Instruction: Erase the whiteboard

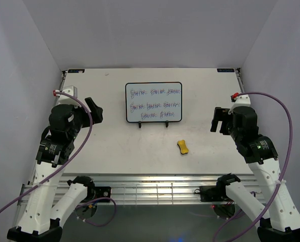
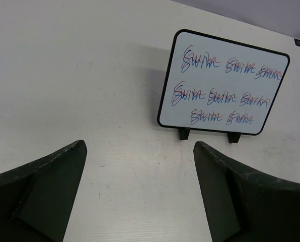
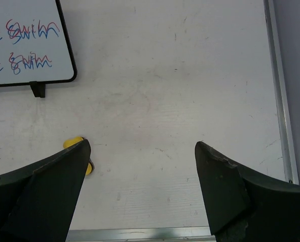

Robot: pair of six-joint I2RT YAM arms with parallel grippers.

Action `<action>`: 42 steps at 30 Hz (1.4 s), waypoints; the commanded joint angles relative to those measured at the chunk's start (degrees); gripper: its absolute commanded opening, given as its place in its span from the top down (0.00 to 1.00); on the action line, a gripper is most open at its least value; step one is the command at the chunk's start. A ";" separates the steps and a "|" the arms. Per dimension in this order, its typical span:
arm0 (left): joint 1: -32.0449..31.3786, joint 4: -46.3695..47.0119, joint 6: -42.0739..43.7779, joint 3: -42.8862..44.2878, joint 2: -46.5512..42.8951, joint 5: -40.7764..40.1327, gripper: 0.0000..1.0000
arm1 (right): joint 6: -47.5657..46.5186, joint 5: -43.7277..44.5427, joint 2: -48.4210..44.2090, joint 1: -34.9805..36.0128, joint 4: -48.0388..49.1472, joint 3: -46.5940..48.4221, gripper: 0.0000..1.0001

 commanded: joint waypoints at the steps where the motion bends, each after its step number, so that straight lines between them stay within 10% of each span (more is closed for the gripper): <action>1: 0.19 2.85 0.83 0.58 -0.22 6.02 0.02 | -0.57 0.63 -0.91 0.25 3.25 0.27 0.10; 10: 0.19 19.17 0.65 -2.85 8.20 27.91 0.02 | 0.04 -8.75 -4.07 0.25 7.99 -2.98 0.10; 29: 11.96 60.68 -1.01 5.32 57.33 67.27 0.02 | 0.75 -27.93 -8.82 0.25 12.75 -10.80 0.10; 42: 12.40 69.56 -2.51 7.69 68.85 69.75 0.04 | -0.57 -28.81 -8.03 0.34 11.69 -8.61 0.10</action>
